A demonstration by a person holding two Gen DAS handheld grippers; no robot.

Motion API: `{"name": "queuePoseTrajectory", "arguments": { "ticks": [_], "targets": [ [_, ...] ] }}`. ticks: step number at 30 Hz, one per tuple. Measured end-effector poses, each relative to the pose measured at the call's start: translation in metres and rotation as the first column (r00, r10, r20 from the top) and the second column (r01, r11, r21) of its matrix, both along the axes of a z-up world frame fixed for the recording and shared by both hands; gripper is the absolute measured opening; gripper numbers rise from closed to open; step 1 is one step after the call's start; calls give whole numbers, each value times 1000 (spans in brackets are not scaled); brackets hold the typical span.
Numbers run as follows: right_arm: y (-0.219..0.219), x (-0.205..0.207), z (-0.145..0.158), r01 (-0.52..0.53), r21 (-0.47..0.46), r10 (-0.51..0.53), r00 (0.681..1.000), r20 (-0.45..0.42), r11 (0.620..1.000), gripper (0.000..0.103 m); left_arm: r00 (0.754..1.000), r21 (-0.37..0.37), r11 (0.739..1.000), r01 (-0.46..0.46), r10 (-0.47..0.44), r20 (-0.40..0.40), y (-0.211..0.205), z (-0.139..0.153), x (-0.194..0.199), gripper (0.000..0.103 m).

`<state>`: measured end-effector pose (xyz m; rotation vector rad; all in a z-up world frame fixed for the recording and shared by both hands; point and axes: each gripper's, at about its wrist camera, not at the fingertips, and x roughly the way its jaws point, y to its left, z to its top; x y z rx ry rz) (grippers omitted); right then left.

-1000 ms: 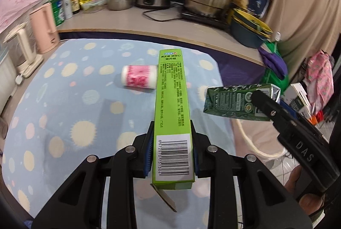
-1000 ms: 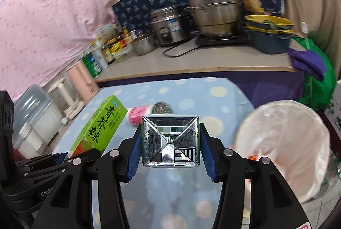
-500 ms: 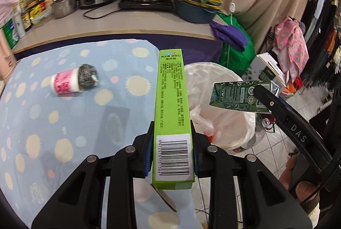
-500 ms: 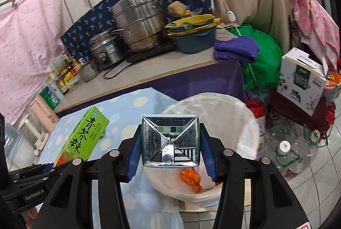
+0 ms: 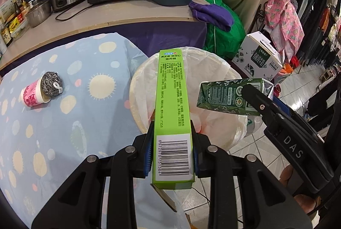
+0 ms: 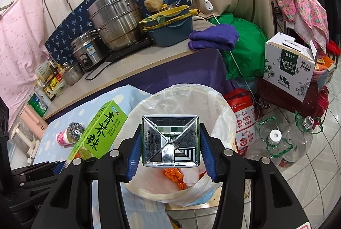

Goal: Collect trash
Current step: 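Carry the green box and milk carton over the bin with both tools, then open both tools to drop the box and carton into the bin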

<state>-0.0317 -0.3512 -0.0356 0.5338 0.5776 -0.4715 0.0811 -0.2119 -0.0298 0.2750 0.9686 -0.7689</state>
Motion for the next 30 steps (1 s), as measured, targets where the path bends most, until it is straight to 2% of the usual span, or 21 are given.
{"name": "queuePoseTrajectory", "arguments": {
  "ticks": [18, 21, 23, 25, 30],
  "targets": [
    [-14, 12, -17, 14, 48, -13, 1000, -23, 999, 49, 1000, 64, 998, -9, 9, 7, -23, -22, 6, 29],
    [-15, 13, -18, 17, 54, -16, 1000, -22, 998, 50, 999, 70, 997, -28, 26, 24, -23, -23, 8, 37],
    [-16, 13, -19, 18, 59, -17, 1000, -20, 998, 52, 999, 69, 997, -39, 37, 30, -22, -23, 9, 50],
    [-16, 12, -19, 21, 61, -20, 1000, -21, 998, 53, 998, 67, 997, -48, 46, 36, -20, -22, 9, 55],
    [-15, 11, -14, 24, 55, -24, 1000, -7, 998, 53, 998, 67, 996, -58, 56, 33, -18, -22, 12, 56]
  ]
}}
